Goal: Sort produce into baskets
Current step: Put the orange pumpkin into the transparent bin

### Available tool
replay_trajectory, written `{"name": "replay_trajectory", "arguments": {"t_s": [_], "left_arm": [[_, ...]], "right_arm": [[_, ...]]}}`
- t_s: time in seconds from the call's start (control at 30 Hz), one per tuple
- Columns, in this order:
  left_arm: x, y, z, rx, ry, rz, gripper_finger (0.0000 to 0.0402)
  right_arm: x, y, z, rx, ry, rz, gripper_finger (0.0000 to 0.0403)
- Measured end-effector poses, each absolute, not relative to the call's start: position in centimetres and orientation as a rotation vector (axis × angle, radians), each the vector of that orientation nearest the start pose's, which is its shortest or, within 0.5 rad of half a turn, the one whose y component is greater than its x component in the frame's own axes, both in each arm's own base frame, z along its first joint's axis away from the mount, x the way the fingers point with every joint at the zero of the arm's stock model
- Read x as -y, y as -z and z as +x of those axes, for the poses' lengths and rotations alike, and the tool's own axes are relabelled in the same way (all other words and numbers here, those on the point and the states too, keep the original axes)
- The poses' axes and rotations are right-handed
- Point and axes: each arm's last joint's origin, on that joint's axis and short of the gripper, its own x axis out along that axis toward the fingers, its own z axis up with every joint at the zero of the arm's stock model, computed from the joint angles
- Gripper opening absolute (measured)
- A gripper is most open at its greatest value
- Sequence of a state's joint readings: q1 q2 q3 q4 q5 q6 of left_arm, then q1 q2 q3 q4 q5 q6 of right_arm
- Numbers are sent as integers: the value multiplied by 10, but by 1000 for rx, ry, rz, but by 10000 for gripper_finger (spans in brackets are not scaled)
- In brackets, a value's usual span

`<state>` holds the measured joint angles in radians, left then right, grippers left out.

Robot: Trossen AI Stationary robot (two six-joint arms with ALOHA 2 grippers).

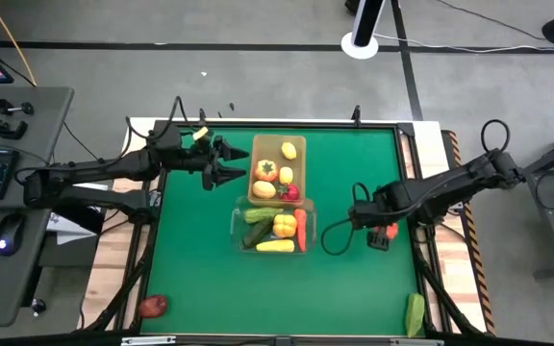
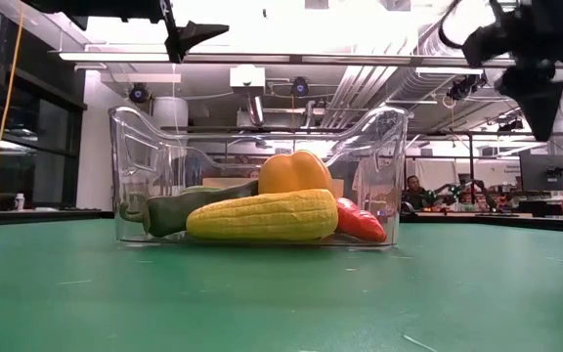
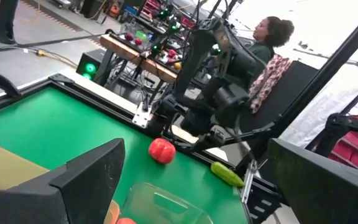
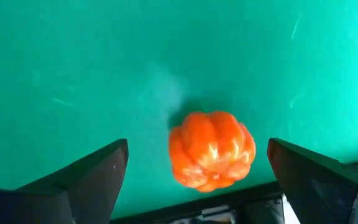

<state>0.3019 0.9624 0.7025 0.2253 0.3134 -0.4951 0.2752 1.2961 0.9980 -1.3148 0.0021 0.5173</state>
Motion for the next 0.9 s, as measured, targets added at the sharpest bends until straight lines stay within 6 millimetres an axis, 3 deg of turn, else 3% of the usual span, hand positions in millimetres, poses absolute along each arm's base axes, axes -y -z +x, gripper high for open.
{"name": "replay_trajectory", "arguments": {"t_s": [0.27,0.47,0.9], "left_arm": [[-56,-312,210,-36,-1,-549,381],[-56,-312,210,-33,-10,-549,381],[-58,-311,209,-20,-65,-567,381]], "right_arm": [[-46,-211,172,-1701,299,87,376],[-46,-191,163,-1759,257,104,376],[-45,-163,157,-1735,208,155,376]]}}
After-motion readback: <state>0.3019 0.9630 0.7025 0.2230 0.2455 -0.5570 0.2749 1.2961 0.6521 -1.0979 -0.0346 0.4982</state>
